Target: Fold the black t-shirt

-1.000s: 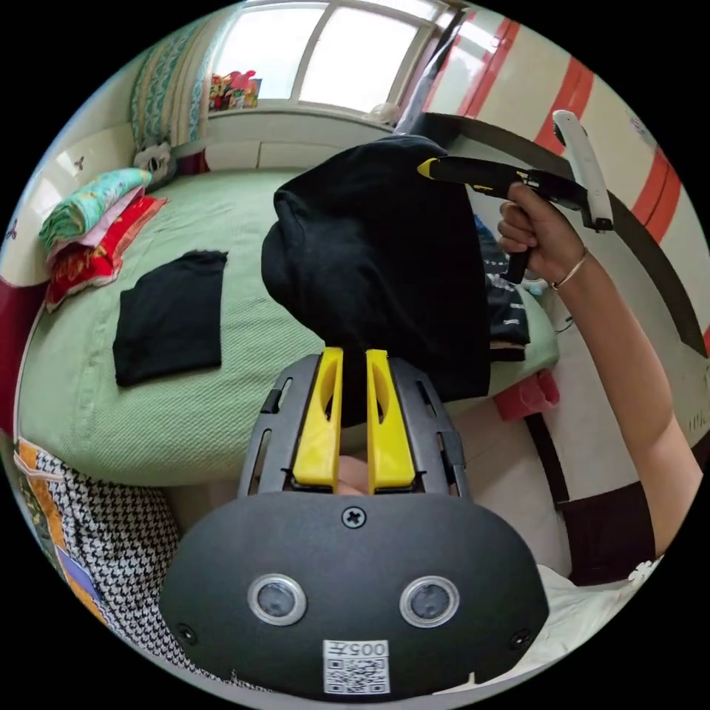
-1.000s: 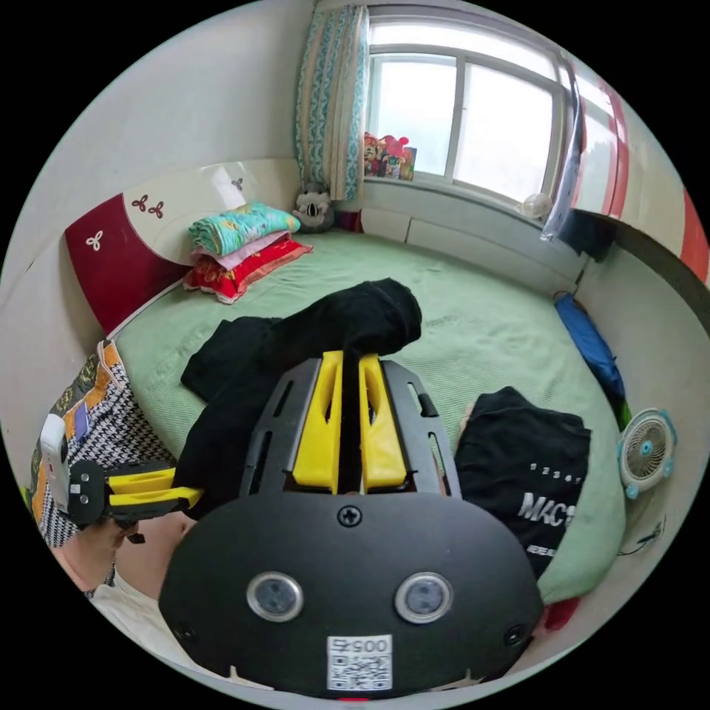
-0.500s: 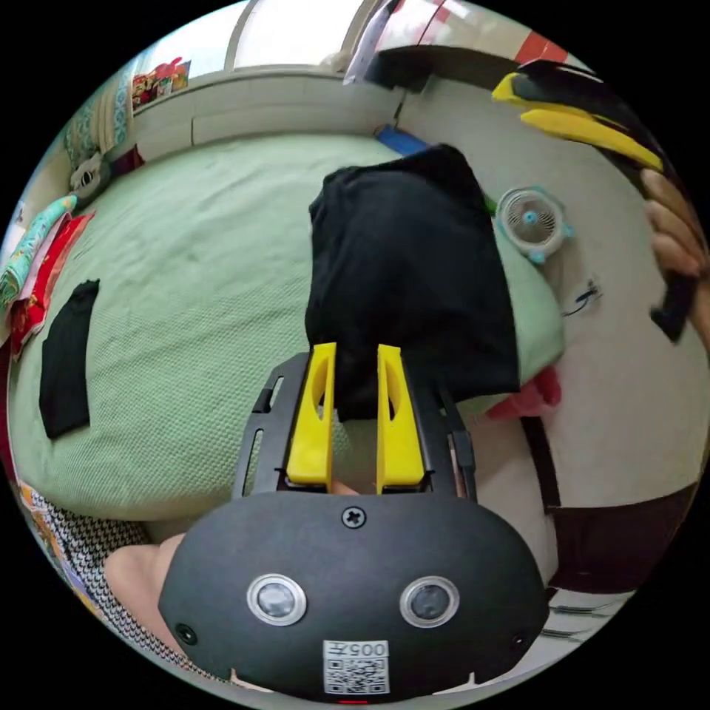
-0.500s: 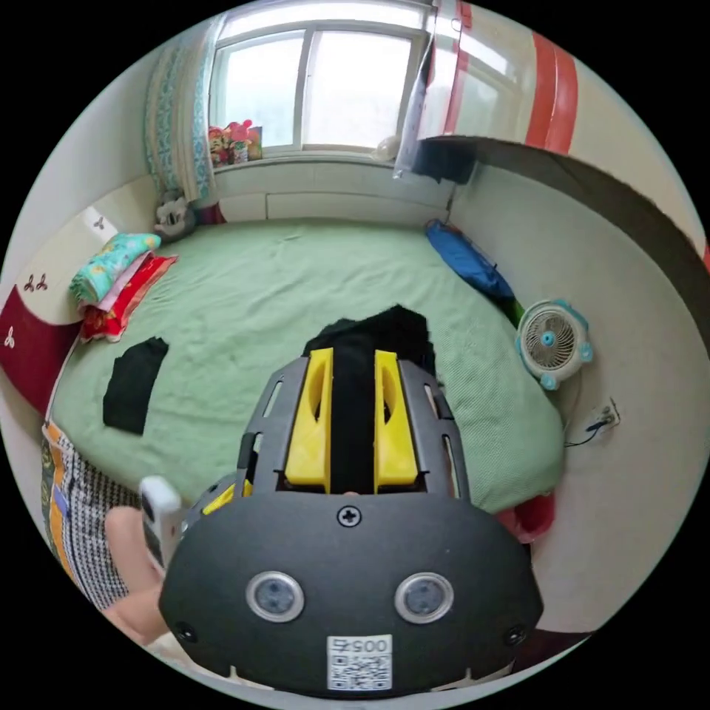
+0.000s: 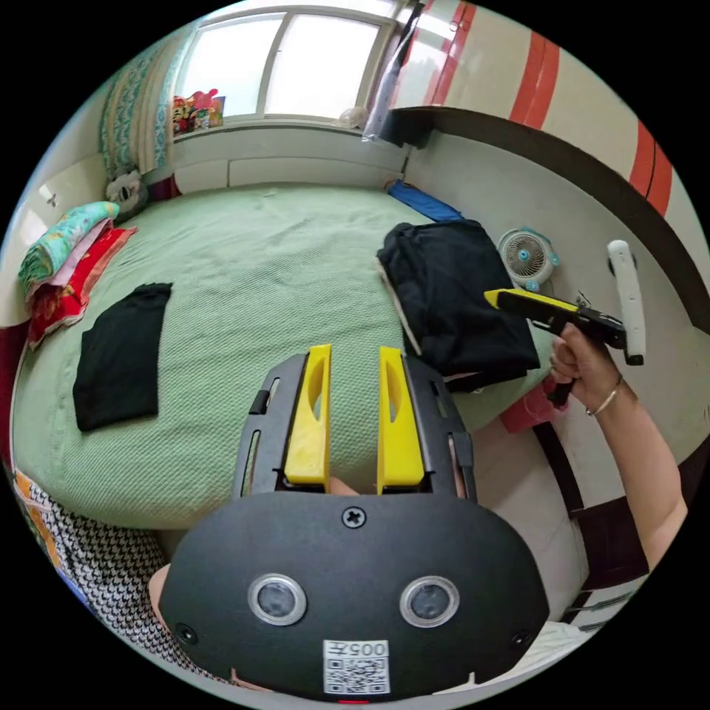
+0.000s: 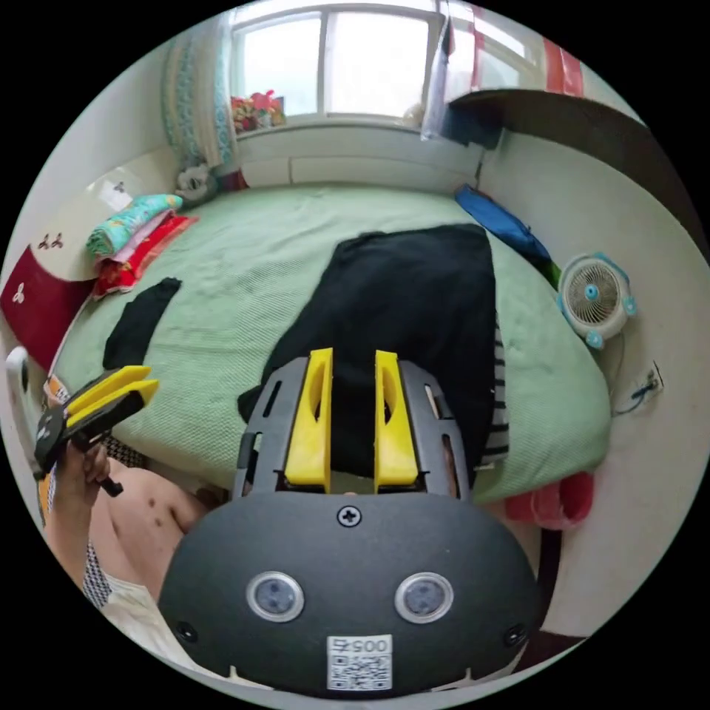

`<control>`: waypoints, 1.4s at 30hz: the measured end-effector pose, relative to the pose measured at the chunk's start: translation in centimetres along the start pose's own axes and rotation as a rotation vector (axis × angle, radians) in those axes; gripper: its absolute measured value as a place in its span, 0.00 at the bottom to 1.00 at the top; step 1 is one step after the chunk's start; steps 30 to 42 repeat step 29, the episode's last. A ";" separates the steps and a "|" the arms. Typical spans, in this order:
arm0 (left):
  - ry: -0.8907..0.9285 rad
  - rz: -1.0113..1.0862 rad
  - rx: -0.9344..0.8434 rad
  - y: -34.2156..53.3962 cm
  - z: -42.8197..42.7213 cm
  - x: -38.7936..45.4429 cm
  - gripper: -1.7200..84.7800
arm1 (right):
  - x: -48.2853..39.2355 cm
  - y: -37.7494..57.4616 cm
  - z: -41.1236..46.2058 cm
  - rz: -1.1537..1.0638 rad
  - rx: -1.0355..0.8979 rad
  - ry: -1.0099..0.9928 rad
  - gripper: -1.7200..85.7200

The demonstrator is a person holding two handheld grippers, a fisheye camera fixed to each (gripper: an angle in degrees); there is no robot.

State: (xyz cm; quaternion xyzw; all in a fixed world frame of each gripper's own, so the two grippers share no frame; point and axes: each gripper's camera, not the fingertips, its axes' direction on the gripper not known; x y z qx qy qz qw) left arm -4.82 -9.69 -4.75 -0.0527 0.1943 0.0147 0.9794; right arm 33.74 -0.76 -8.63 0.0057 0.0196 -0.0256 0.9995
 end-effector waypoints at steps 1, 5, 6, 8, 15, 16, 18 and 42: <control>-0.004 -0.014 0.000 0.4 -0.4 -0.9 0.14 | -1.5 0.2 0.1 -0.026 0.001 -0.014 0.11; -0.070 -0.096 0.026 3.3 -4.5 -6.7 0.14 | -4.9 1.1 2.9 -0.084 -0.088 0.011 0.11; -0.093 -0.115 0.038 4.2 -5.9 -8.4 0.14 | -5.2 1.4 4.4 -0.066 -0.149 0.029 0.11; -0.136 -0.145 0.051 5.6 -7.9 -11.1 0.14 | -5.2 1.6 5.0 -0.036 -0.136 0.007 0.11; -0.220 -0.282 0.065 9.8 -12.6 -22.8 0.15 | -13.0 1.2 2.6 -0.105 -0.010 -0.122 0.14; -0.224 -0.293 0.064 10.0 -12.7 -23.8 0.15 | -15.2 1.0 2.9 -0.121 -0.014 -0.159 0.15; -0.240 -0.324 0.071 10.6 -13.2 -27.3 0.15 | -18.6 0.7 3.5 -0.152 0.006 -0.229 0.16; -0.185 -0.536 0.072 12.8 -9.0 -43.3 0.16 | -41.4 -3.7 14.9 -0.279 -0.043 -0.466 0.15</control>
